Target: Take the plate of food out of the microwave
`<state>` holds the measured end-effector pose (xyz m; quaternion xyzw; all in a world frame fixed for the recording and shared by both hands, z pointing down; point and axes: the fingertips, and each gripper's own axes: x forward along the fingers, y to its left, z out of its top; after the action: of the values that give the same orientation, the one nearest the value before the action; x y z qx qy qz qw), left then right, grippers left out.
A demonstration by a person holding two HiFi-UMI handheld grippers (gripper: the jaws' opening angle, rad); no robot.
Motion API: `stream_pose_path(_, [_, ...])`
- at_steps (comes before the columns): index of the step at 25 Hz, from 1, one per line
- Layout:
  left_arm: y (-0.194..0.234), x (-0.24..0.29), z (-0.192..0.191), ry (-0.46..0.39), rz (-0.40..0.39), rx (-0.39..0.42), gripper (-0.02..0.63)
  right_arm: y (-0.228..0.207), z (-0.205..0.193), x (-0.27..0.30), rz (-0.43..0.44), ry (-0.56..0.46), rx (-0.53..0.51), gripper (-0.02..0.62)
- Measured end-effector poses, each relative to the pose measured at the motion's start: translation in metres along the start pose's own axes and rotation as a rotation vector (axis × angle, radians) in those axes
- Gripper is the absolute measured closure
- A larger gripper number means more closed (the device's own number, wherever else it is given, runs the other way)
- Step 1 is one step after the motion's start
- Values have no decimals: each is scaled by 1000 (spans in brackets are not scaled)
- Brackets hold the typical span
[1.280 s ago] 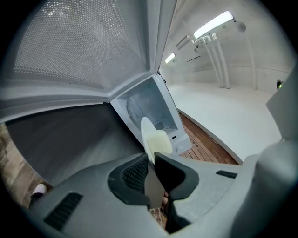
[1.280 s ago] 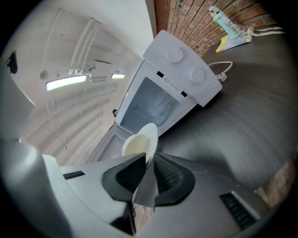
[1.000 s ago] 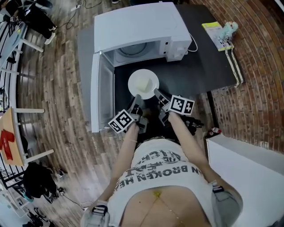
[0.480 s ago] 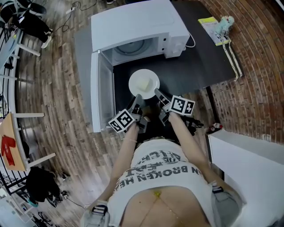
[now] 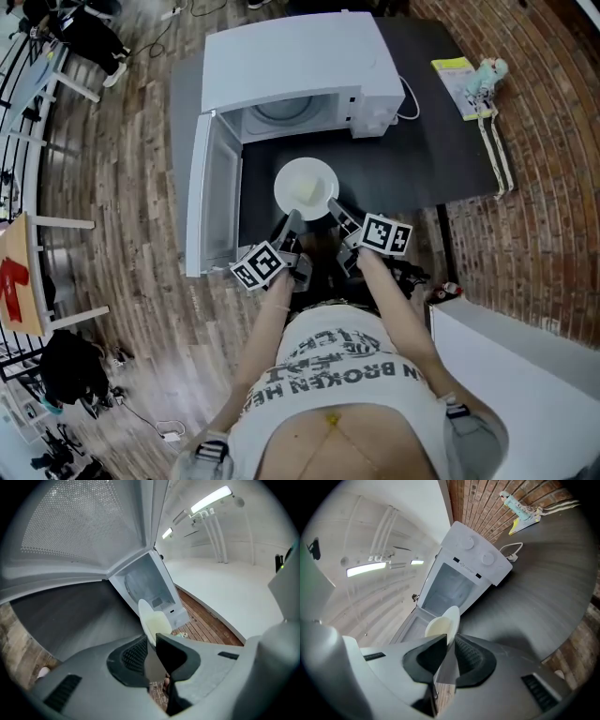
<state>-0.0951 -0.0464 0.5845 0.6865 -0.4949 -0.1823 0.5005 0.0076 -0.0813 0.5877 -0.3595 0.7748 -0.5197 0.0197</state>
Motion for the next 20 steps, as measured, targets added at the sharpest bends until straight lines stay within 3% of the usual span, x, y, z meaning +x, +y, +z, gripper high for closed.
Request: stream_pose_path(20, [-8,-3,-15,-44,51,-10,549,-7,1,-10,28,66,-6,545])
